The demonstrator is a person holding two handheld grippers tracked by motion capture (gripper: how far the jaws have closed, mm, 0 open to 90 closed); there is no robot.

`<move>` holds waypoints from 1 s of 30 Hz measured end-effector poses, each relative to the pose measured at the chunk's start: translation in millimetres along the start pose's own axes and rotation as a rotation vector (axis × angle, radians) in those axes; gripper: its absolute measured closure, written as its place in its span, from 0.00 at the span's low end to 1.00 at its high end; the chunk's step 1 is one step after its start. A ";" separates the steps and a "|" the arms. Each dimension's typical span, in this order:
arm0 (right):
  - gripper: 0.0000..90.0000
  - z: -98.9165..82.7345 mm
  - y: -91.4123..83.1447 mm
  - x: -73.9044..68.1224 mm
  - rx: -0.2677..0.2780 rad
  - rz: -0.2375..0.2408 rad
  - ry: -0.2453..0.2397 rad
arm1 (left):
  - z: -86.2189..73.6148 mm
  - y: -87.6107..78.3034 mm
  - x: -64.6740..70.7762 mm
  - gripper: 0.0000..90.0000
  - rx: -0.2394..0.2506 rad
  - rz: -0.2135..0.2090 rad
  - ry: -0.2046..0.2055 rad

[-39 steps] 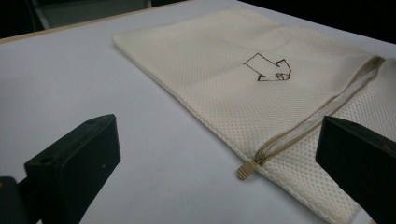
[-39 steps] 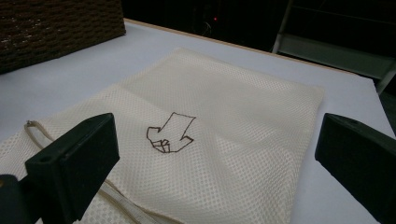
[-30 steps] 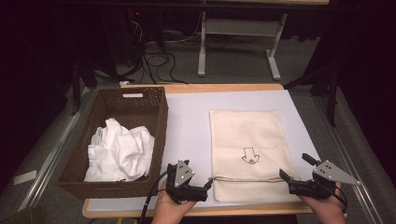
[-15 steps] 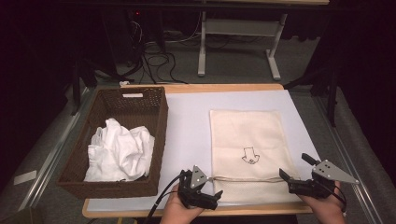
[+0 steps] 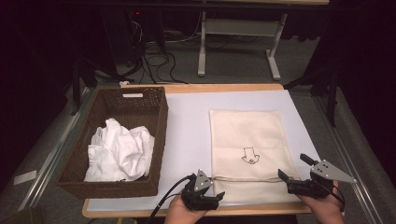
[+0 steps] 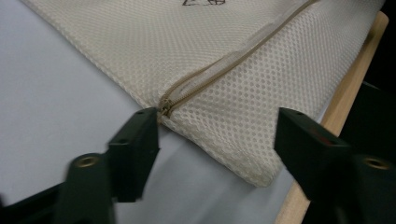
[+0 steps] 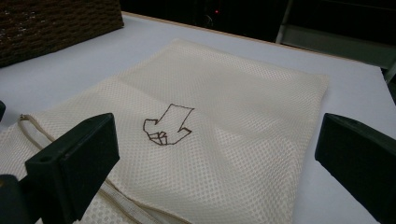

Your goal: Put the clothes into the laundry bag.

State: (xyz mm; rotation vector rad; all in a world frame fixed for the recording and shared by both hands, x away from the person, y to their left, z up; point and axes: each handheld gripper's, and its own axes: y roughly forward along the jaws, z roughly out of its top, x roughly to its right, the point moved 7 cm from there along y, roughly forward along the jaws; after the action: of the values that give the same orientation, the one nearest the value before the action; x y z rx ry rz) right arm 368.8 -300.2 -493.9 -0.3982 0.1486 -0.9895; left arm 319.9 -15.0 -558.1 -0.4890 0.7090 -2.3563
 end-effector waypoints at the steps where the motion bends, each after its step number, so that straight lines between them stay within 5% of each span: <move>1: 0.00 0.1 -0.1 -0.4 0.001 0.000 0.001 | -1.4 0.9 -0.4 0.49 -0.007 -0.003 -0.002; 10: 0.00 -0.3 0.7 -0.9 -0.002 0.009 0.006 | -5.4 7.9 -1.6 0.79 -0.038 0.012 -0.011; 15: 0.00 -0.5 0.6 -1.6 -0.002 0.015 -0.001 | -5.3 6.6 -2.9 0.95 -0.050 -0.018 -0.030; 30: 0.01 -2.7 3.0 -3.3 -0.017 0.023 0.000 | -7.3 -9.5 -50.4 0.96 -0.031 0.085 -0.129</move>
State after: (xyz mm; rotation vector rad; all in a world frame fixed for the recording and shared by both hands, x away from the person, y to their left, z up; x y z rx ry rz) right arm 368.5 -296.6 -497.7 -0.4110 0.1608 -0.9658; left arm 349.1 27.0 -566.5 -0.6065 0.6941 -2.2160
